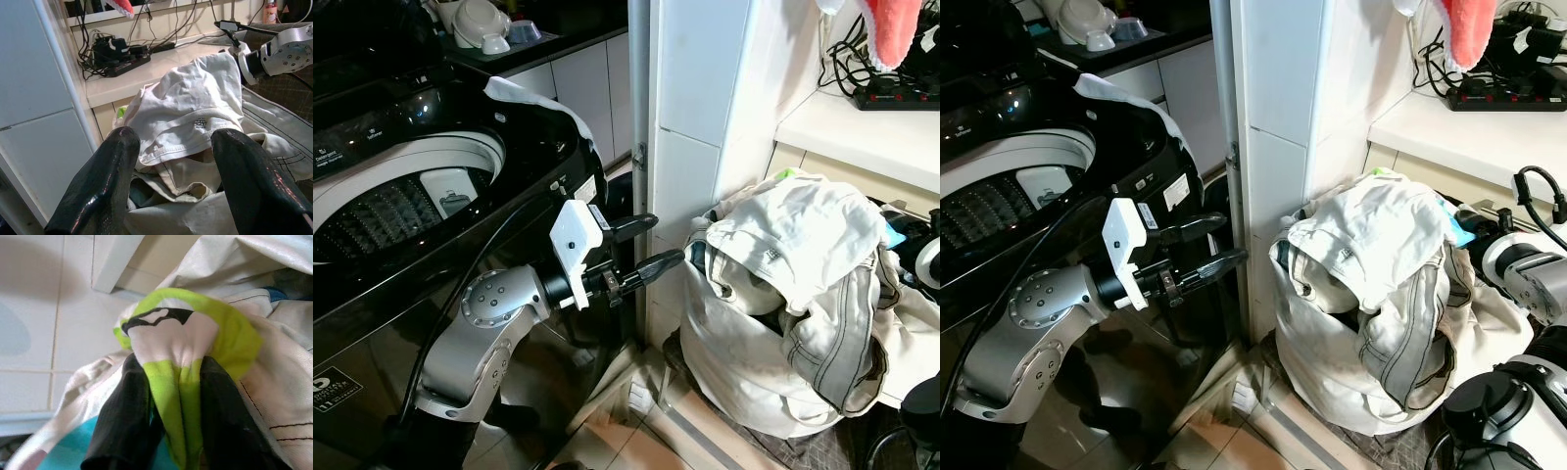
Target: Clothes washing
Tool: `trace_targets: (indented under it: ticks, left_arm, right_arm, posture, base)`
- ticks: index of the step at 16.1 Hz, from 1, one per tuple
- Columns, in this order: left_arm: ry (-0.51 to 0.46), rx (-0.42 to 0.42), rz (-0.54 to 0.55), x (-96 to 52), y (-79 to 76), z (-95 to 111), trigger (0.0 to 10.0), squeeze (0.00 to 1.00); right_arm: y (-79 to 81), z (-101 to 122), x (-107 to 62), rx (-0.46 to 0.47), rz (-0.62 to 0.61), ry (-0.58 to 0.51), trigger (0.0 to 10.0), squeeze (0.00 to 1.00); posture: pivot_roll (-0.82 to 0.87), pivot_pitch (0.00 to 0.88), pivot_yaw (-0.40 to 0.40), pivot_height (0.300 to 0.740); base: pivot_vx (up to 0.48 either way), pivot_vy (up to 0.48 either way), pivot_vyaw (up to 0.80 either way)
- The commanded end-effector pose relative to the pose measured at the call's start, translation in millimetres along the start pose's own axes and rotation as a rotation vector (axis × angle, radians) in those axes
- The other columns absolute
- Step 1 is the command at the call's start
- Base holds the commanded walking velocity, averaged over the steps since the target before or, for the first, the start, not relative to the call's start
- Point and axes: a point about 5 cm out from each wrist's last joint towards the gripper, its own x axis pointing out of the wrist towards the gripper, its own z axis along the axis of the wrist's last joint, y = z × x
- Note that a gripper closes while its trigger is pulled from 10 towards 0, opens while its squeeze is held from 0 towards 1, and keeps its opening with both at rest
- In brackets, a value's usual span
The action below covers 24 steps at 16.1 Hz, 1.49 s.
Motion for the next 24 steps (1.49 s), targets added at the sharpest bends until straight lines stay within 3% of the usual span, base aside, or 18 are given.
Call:
trace_targets:
  ticks: [1, 4, 6, 8, 9, 11, 12, 14, 15, 17, 20, 21, 24]
  left_arm:
    - [0.009, 0.019, 0.004, -1.0, 1.6, 2.1, 10.0, 0.00]
    - [0.006, 0.031, 0.022, -1.9, 3.7, 2.9, 10.0, 0.00]
    - [0.003, 0.040, 0.033, -2.0, 5.8, 3.3, 10.0, 0.00]
    - [-0.011, 0.052, 0.053, -1.1, 8.8, 4.9, 10.0, 0.00]
    - [-0.038, 0.078, 0.103, 1.3, 15.7, 9.5, 10.0, 0.00]
    - [-0.083, 0.102, 0.156, 5.1, 24.6, 19.5, 10.0, 0.00]
    - [-0.146, 0.087, 0.193, 10.3, 31.4, 31.6, 10.0, 0.00]
    - [-0.232, 0.018, 0.212, 16.7, 35.7, 44.2, 10.0, 0.00]
    - [-0.251, -0.011, 0.198, 19.4, 34.9, 46.8, 10.0, 1.00]
    - [-0.251, -0.026, 0.145, 23.4, 28.7, 46.2, 10.0, 1.00]
    - [-0.241, -0.010, 0.122, 25.8, 25.1, 45.0, 10.0, 1.00]
    - [-0.257, -0.049, 0.070, 30.7, 17.2, 43.9, 10.0, 1.00]
    - [-0.254, -0.051, 0.068, 35.9, 14.2, 42.8, 10.0, 1.00]
  right_arm:
    - [17.1, 8.8, -4.1, 0.007, 0.053, -0.038, 0.0, 0.00]
    - [47.1, 26.7, -17.1, -0.075, 0.105, -0.139, 0.0, 0.00]
    - [78.9, 37.7, -29.6, -0.213, 0.186, -0.230, 0.0, 0.00]
    - [138.1, 39.7, -52.5, -0.304, 0.442, -0.300, 0.0, 0.00]
    - [185.5, 23.9, -72.0, -0.395, 0.660, -0.270, 0.0, 0.00]
    - [211.8, -7.7, -76.7, -0.555, 0.732, -0.171, 0.0, 0.00]
    - [218.1, -46.1, -69.8, -0.753, 0.708, -0.053, 0.0, 0.00]
    - [222.6, -87.5, -64.6, -0.765, 0.802, 0.096, 0.0, 0.00]
    - [226.7, -105.3, -64.8, -0.762, 0.847, 0.155, 0.0, 0.00]
    - [241.0, -125.8, -71.2, -0.677, 0.948, 0.243, 0.0, 0.00]
    - [250.0, -129.2, -74.5, -0.568, 1.004, 0.284, 0.0, 0.00]
    - [252.1, -132.7, -74.7, -0.521, 1.026, 0.313, 0.0, 0.00]
    - [248.5, -140.2, -74.8, -0.517, 1.025, 0.342, 0.0, 0.00]
  posture:
    - [-0.01, 0.000, 0.059, 0.740]
    - [-0.01, 0.000, 0.059, 0.740]
    - [-0.01, 0.000, 0.053, 0.740]
    - [-0.01, 0.000, 0.053, 0.740]
    - [-0.02, 0.000, 0.055, 0.740]
    - [-0.03, 0.000, 0.049, 0.740]
    - [-0.03, 0.000, 0.043, 0.740]
    - [-0.02, 0.000, 0.035, 0.740]
    - [-0.01, 0.000, 0.024, 0.740]
    - [-0.01, 0.000, 0.011, 0.740]
    - [-0.01, 0.000, 0.005, 0.740]
    - [-0.01, 0.000, 0.002, 0.740]
    - [-0.02, 0.000, 0.005, 0.740]
  base:
    - [0.000, 0.000, 0.00]
    - [0.000, 0.000, 0.00]
    - [0.000, 0.000, 0.00]
    - [0.000, 0.000, 0.00]
    - [0.000, 0.000, 0.00]
    - [0.000, 0.000, 0.00]
    - [0.000, 0.000, 0.00]
    - [0.000, 0.000, 0.00]
    - [0.000, 0.000, 0.00]
    - [0.000, 0.000, 0.00]
    - [0.000, 0.000, 0.00]
    - [0.000, 0.000, 0.00]
    - [0.000, 0.000, 0.00]
